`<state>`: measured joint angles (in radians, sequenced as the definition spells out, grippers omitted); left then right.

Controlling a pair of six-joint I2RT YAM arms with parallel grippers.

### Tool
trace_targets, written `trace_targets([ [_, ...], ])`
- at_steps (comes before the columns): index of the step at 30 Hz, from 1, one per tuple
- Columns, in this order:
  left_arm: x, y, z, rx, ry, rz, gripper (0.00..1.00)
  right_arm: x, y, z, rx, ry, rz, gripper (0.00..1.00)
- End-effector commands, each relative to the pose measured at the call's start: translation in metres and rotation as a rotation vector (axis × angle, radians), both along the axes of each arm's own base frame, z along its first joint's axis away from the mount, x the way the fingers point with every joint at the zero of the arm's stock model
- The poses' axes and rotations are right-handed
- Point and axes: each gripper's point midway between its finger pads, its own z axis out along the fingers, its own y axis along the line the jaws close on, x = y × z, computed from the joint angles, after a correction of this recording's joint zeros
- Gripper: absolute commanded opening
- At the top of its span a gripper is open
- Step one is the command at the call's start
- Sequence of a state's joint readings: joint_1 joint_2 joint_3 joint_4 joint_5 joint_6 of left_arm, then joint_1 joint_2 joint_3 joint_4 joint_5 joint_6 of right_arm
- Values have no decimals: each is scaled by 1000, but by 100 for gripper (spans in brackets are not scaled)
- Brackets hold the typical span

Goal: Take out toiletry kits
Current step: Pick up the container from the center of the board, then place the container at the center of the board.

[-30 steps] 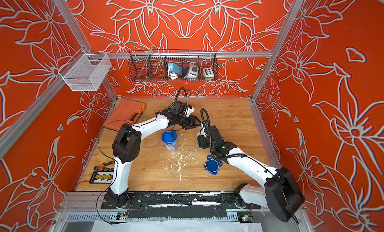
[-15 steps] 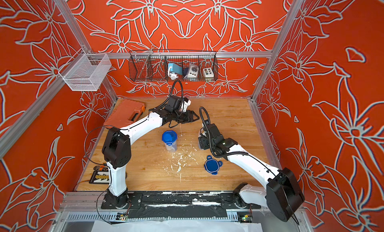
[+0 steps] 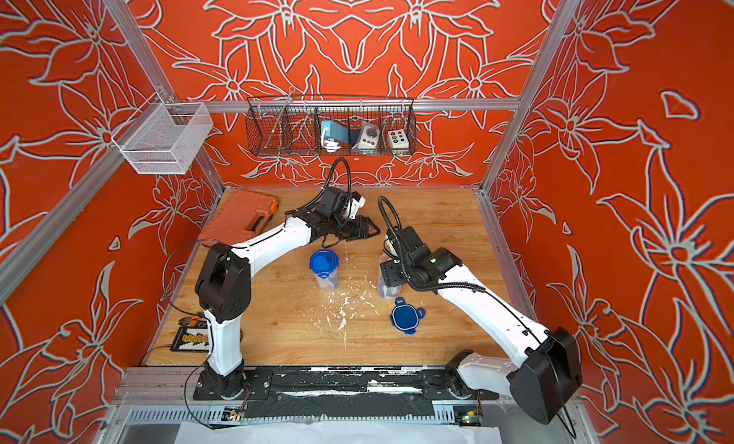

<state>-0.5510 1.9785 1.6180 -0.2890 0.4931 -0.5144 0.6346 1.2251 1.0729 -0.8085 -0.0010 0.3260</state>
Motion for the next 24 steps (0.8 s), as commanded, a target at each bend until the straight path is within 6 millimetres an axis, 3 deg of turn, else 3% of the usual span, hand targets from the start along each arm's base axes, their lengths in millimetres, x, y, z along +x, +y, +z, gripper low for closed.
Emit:
trace_targets([
  [1,-6,-4,-2,-14,-13,-35,60,-30,-12,2,-32,168,-23,68],
  [5,-9,-4,-11,-17,6,-37,59,-32,-8,-4,-52,273,-14,67],
  [18,-15,2,-25,4,16,-39,59,14,13,-15,-27,321,7,64],
  [24,-15,1,-32,5,28,-40,58,-7,13,-38,-38,448,44,63],
])
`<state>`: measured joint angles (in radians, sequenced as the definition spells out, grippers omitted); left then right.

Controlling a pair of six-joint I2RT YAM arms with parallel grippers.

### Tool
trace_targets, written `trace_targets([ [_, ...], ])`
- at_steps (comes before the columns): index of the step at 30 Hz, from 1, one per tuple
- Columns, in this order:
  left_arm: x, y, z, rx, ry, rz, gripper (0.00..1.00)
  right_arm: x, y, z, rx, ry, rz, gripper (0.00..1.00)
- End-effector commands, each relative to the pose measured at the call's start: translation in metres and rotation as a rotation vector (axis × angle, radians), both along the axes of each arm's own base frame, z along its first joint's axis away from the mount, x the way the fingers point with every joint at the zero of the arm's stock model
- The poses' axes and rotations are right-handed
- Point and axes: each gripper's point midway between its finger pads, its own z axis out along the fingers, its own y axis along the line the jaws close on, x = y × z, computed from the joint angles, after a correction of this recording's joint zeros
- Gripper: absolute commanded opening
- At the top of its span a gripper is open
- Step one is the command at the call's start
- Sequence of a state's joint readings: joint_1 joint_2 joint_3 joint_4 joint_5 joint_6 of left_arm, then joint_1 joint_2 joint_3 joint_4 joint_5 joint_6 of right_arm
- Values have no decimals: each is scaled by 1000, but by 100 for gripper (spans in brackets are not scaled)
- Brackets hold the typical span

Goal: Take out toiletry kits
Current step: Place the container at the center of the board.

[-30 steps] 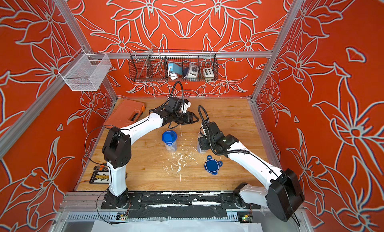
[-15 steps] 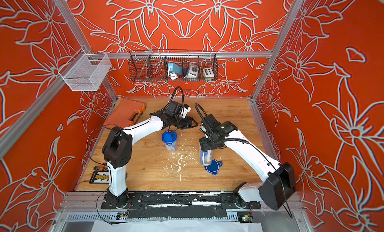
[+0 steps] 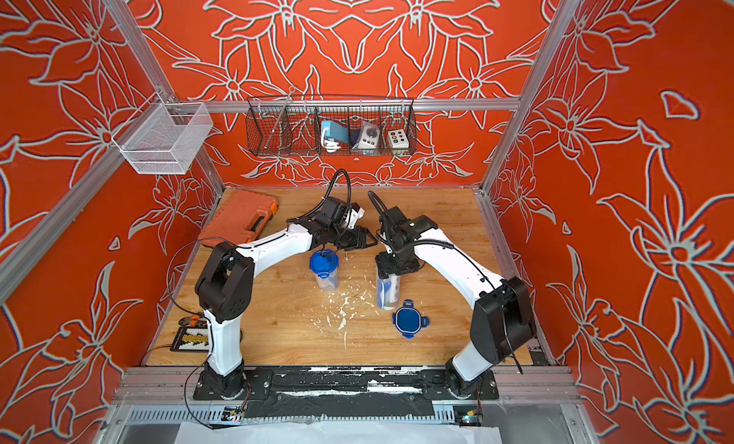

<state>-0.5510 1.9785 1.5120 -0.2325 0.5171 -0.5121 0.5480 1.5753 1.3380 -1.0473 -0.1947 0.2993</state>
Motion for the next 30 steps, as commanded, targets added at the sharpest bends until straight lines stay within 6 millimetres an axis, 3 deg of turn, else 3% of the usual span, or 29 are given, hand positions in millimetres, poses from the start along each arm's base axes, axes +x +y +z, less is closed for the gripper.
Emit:
trace_targets([
  [1,-2,-4,1,-9,-22,-24,58,-23,-2,-7,10,99,37,63],
  [6,-5,-4,-2,-18,-15,-33,58,-40,-1,-7,44,159,43,64],
  [10,-7,-3,-7,-15,-7,-30,58,-37,-7,-19,-7,194,38,65],
  [15,-9,-2,-16,-5,9,-24,58,-12,-9,-33,-32,174,3,66],
  [21,-6,2,-20,11,8,-17,58,23,9,-46,28,100,-43,68],
  [25,-7,2,-26,20,19,-20,58,32,13,-57,37,97,-56,73],
  [30,-10,4,-37,32,40,-18,58,30,9,-61,21,94,-62,81],
])
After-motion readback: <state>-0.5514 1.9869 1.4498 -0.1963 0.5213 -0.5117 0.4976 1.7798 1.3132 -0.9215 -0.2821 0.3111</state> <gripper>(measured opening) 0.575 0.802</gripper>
